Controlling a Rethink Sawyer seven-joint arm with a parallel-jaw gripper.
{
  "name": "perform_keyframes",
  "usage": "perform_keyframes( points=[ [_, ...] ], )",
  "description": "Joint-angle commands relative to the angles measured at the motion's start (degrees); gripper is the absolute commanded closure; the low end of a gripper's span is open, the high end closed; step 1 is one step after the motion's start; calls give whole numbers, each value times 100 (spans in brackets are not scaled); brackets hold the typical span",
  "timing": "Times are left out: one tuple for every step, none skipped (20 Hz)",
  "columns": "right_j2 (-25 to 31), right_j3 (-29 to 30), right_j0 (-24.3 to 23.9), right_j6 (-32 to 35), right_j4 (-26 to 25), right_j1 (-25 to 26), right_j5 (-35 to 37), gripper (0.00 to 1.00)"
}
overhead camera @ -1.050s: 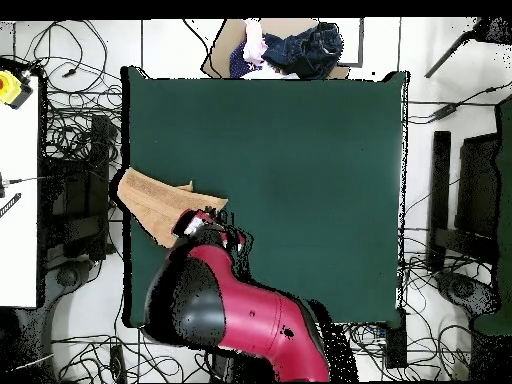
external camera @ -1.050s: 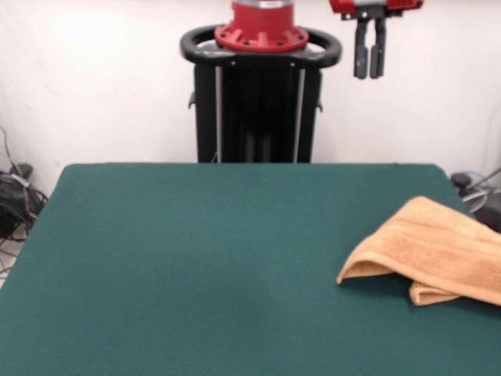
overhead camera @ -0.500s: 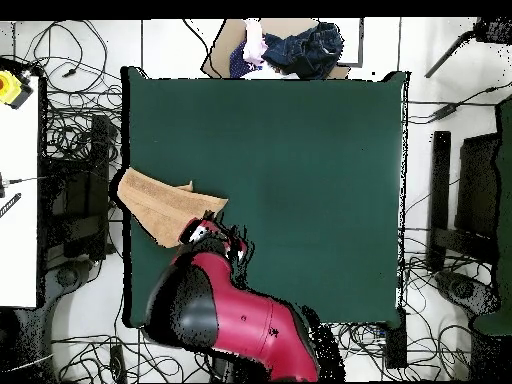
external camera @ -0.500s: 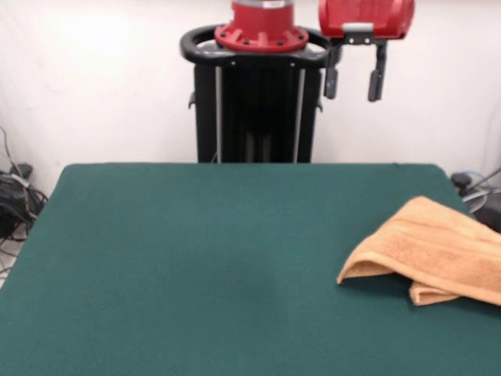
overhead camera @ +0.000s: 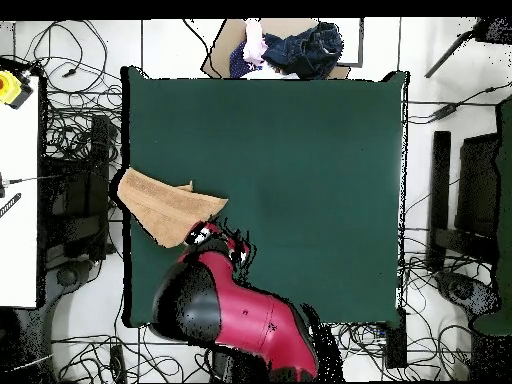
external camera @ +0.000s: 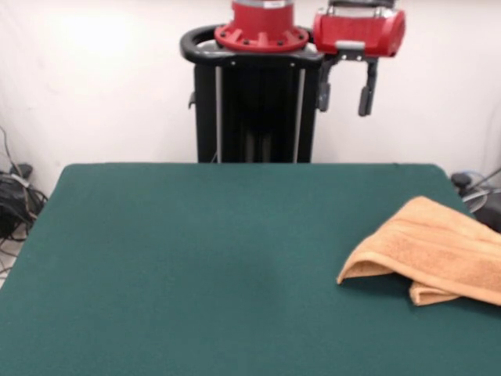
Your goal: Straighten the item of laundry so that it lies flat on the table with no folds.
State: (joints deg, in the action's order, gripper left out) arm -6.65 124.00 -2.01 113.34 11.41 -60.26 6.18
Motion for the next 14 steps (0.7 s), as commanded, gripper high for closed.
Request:
perform_keyframes(
  points=[
    [435, 62, -253, 965, -187, 707, -716, 0],
    [475, 48, -281, 987, -199, 777, -822, 0],
    [528, 74, -295, 1040, -217, 846, -975, 0],
    [595, 80, -336, 1077, -224, 908, -1087, 0],
    [628, 97, -342, 1120, -218, 938, -1179, 0],
    [655, 85, -344, 1147, -207, 986, -1263, 0],
    [684, 59, -352, 1154, -188, 1029, -1309, 0],
    [680, 38, -332, 1164, -166, 1074, -1370, 0],
    [707, 15, -352, 1161, -153, 1109, -1408, 0],
    [722, 6, -355, 1164, -144, 1140, -1458, 0],
    [743, -3, -372, 1157, -134, 1150, -1477, 0],
    [754, -6, -376, 1161, -117, 1156, -1494, 0],
    [737, -13, -348, 1164, -78, 1147, -1492, 0],
    [788, -5, -371, 1208, -57, 1138, -1517, 0]
  ],
)
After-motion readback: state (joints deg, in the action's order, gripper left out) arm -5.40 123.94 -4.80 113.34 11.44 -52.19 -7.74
